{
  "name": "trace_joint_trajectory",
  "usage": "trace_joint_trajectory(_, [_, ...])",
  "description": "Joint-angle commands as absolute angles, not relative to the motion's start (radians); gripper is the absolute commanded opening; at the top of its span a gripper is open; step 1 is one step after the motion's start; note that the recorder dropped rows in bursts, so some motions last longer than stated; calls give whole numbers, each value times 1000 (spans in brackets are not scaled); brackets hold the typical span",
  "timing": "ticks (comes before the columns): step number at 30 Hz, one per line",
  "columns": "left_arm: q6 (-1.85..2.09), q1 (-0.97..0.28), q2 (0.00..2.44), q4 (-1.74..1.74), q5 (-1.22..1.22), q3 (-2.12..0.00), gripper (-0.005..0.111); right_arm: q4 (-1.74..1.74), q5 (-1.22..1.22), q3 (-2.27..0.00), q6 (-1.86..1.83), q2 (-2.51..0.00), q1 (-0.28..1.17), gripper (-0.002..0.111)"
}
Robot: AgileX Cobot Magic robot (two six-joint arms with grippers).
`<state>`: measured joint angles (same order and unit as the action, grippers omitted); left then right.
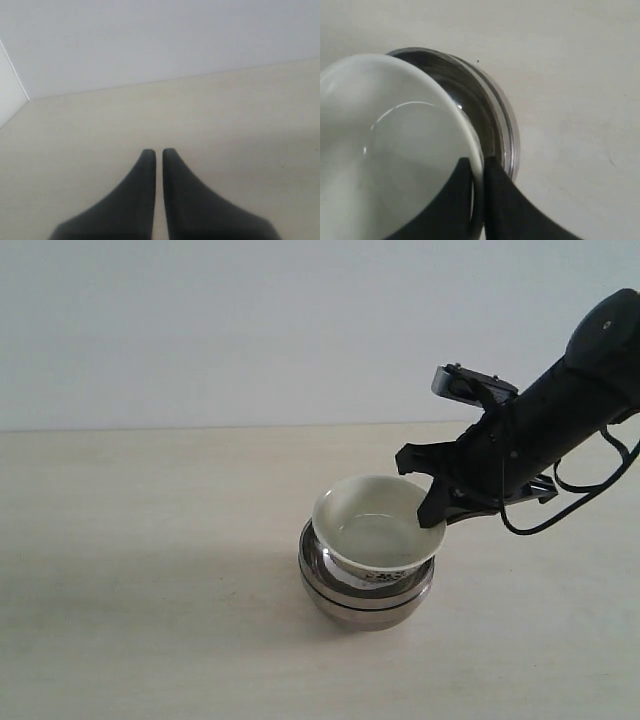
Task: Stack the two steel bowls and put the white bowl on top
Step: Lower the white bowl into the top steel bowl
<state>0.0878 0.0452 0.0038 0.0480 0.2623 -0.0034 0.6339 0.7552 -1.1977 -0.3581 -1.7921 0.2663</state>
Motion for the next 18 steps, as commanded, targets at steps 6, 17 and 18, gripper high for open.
trace_joint_trajectory(6, [78, 48, 0, 41, 255, 0, 4, 640, 702, -1198, -347, -1788, 289, 0])
trace_joint_trajectory(17, [78, 48, 0, 41, 255, 0, 4, 638, 729, -1198, -337, -1788, 289, 56])
trace_joint_trajectory(18, [78, 48, 0, 41, 255, 0, 4, 638, 729, -1198, -339, -1788, 289, 59])
